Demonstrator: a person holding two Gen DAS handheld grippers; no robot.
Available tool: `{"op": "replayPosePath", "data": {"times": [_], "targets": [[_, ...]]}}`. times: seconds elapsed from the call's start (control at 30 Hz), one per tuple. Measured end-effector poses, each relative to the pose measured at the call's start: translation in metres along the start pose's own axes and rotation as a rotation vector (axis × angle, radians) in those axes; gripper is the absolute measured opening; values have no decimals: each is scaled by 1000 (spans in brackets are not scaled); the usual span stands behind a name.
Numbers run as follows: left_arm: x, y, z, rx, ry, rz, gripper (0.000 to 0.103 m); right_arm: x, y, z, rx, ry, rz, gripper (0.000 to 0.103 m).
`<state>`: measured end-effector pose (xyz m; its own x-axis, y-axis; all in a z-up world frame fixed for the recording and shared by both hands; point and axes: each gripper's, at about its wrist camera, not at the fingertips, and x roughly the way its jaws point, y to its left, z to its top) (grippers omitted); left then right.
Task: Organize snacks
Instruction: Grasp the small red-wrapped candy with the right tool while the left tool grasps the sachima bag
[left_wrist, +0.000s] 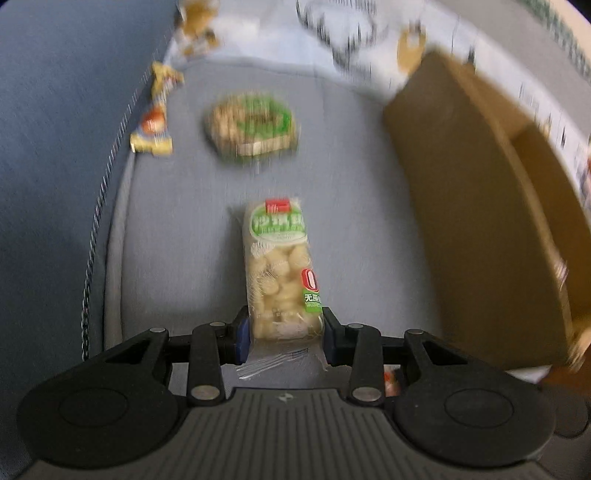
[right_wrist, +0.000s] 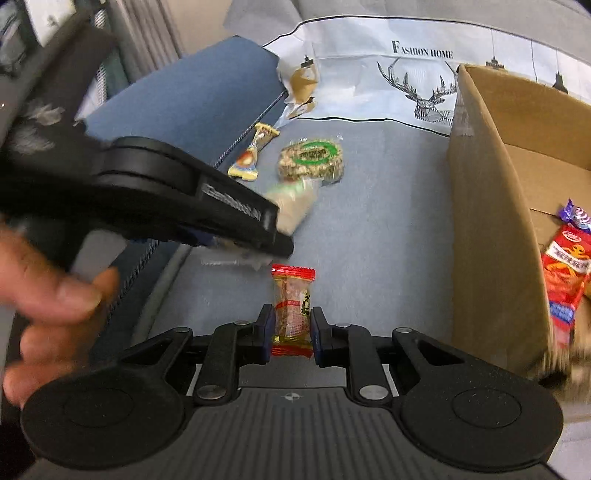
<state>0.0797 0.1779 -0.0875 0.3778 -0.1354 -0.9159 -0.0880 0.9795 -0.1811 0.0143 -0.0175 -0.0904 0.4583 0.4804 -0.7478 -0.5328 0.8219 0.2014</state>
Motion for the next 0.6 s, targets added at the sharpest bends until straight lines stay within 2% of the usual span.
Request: {"op": "replayPosePath", "data": {"times": [0.07, 0.13, 0.27, 0.3, 0.43, 0.6], "targets": [[0, 0, -3, 35, 24, 26, 42, 3, -1, -7, 3, 19, -5, 21], [-4, 1, -5, 8, -7, 28, 45, 7, -4, -11, -6, 22, -12, 16], [-7, -3, -6, -1, -58, 29, 53, 13, -17, -11, 28, 39, 20, 18], [-6, -4, -5, 4, -61, 41, 57, 15, -18, -12, 29, 41, 27, 20], [2, -4, 4, -5, -50, 42, 59, 17, -20, -13, 2, 60, 56, 39], [13, -7, 6, -19, -27, 45, 59, 22, -13, -13, -64, 61, 45, 40]]}}
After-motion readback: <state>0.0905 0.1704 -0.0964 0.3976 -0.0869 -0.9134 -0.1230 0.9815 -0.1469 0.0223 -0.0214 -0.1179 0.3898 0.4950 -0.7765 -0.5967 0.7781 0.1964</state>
